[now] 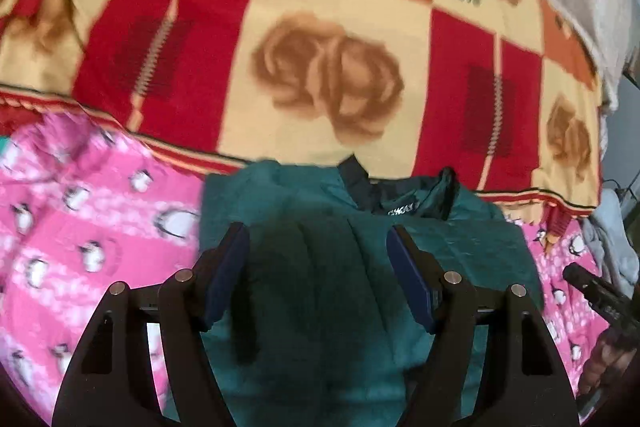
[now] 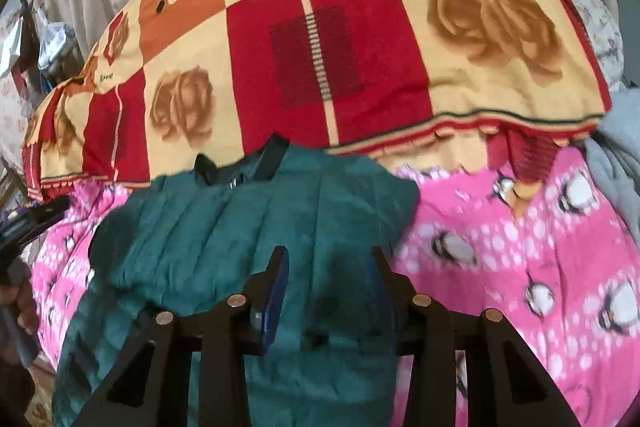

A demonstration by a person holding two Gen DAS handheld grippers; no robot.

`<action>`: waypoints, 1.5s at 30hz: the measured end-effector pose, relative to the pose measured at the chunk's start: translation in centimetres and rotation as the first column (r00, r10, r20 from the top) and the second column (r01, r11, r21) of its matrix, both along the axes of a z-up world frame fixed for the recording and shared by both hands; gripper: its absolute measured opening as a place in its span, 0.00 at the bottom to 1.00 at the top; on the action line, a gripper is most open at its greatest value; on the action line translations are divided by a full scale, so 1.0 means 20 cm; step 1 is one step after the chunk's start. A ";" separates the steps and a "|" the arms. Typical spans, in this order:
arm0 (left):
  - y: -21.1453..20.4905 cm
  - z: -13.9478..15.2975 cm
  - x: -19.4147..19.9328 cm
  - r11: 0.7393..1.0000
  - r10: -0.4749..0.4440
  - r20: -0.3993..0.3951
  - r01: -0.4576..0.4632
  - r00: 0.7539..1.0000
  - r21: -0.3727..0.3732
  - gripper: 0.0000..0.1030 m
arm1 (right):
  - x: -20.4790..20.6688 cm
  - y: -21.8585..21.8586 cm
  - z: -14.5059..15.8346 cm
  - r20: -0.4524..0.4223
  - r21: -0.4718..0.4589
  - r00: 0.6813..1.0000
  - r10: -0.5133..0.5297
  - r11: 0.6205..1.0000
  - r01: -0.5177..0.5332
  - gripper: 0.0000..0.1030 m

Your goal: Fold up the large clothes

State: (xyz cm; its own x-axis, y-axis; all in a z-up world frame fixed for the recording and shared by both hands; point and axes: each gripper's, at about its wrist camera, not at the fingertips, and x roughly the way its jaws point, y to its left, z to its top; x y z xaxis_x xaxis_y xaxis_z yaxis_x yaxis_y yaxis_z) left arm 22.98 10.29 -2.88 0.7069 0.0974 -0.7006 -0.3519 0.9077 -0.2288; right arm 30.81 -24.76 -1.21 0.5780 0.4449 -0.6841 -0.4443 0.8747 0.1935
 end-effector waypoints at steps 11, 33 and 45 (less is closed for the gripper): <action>0.04 -0.47 -0.09 0.995 0.082 -0.162 -0.071 0.983 0.073 0.73 | 0.13 0.17 -0.46 -0.181 -0.030 0.981 0.075 0.996 -0.082 0.38; 0.13 -0.24 -0.05 0.993 0.083 -0.106 -0.074 0.991 0.088 0.80 | 0.33 0.17 -0.33 -0.172 -0.041 0.981 -0.093 0.995 0.087 0.39; -0.05 -0.43 -0.08 0.997 -0.022 -0.170 0.033 0.985 0.065 0.94 | -0.10 0.36 -0.43 -0.122 -0.087 0.987 0.106 0.989 -0.117 0.42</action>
